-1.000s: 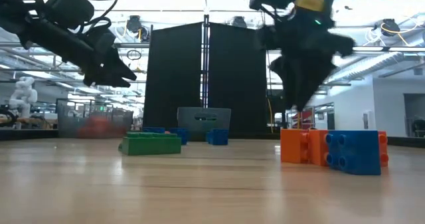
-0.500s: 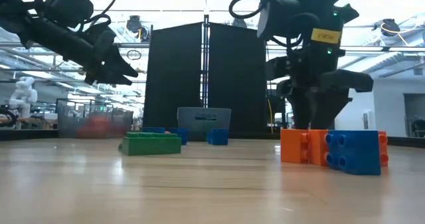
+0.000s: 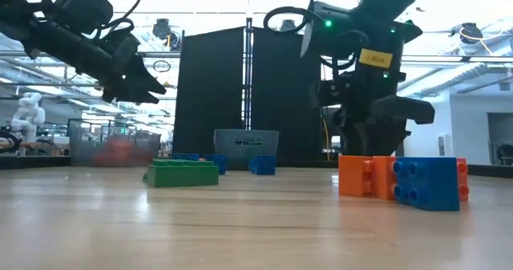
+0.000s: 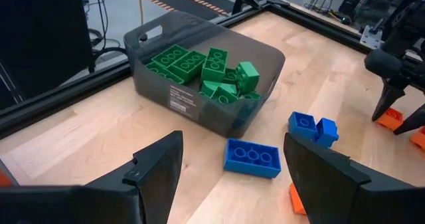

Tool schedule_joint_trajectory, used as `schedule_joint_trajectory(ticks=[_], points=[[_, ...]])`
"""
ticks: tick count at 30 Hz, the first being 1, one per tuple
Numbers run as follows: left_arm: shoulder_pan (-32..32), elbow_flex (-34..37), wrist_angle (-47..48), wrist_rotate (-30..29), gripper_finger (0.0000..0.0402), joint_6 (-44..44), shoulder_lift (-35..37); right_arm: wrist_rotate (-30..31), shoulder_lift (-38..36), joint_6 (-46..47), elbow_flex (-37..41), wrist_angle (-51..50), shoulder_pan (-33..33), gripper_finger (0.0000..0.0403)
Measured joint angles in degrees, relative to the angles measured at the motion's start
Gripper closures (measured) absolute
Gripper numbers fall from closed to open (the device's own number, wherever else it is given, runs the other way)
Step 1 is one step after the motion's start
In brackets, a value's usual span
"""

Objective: Sort blocks
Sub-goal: Put the orange game piece into the top left black transparent bin

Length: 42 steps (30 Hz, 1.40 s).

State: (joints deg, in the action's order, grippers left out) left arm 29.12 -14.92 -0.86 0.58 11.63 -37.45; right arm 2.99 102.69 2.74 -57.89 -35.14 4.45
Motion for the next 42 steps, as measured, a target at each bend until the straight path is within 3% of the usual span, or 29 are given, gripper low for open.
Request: schedule_joint_trajectory(ticks=[6, 13, 18, 22, 26, 31, 35, 38, 42], points=[[0.00, 0.00, -0.13, 0.37, 0.0139, 0.10, 0.00, -0.20, -0.28, 1.09, 0.04, 0.32, -0.02, 0.0282], [-0.02, 0.00, -0.47, 0.81, 0.0139, 0.10, -0.01, 0.72, 0.12, 2.14, -1.77, -0.17, 0.04, 0.0282], [0.00, 0.00, -2.69, 1.87, 0.0139, 0.10, 0.00, 9.89, 0.00, -1.94, -8.43, 3.49, 0.02, 0.0282], [-0.02, 0.02, -6.17, 5.01, 0.0139, -0.01, 0.00, 14.89, -0.07, -9.00, -13.43, 13.20, -0.23, 0.0282], [-0.43, 0.02, -10.79, 7.69, 0.0139, -2.69, 0.00, 15.98, -1.09, -16.77, -15.99, 29.97, -1.16, 0.0282], [-4.03, 0.02, -16.92, 11.74, 0.0139, -13.70, 0.19, 9.79, -1.81, -20.40, -16.46, 46.04, -3.32, 0.0282], [-8.10, 0.02, -19.92, 11.73, 0.0139, -25.73, 0.28, 8.20, -1.84, -17.91, -16.43, 51.15, -4.78, 0.0282], [-11.29, 0.02, -20.46, 5.46, 0.0140, -35.96, 0.31, 4.81, -1.84, -15.23, -16.41, 54.63, -5.47, 0.0282], [-15.51, 0.02, -22.37, -7.51, 0.0140, -49.07, 0.31, 3.84, -1.88, -12.10, -16.41, 57.01, -5.77, 0.0282]])
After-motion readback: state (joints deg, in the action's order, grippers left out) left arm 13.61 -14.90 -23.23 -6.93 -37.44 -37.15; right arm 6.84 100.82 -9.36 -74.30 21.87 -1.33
